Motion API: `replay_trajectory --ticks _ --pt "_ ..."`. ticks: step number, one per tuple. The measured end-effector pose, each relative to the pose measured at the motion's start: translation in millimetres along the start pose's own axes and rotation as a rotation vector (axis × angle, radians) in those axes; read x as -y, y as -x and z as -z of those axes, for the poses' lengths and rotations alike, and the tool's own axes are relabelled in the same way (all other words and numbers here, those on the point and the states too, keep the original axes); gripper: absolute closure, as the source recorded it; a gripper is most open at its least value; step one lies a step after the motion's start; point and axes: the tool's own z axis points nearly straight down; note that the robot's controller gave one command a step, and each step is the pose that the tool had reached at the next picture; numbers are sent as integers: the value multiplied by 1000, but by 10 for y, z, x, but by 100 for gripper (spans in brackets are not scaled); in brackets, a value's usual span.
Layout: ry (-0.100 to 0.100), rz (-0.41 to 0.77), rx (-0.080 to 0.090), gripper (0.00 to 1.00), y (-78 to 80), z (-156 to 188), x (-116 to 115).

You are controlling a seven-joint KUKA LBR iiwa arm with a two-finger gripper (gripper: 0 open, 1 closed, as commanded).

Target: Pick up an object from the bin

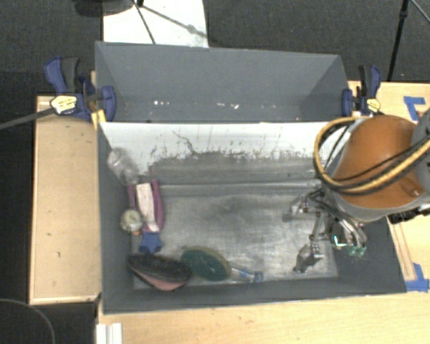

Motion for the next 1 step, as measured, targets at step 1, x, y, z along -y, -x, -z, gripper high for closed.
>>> replay_trajectory --ticks 1 --pt "1 -9 11 0 96 287 -298"
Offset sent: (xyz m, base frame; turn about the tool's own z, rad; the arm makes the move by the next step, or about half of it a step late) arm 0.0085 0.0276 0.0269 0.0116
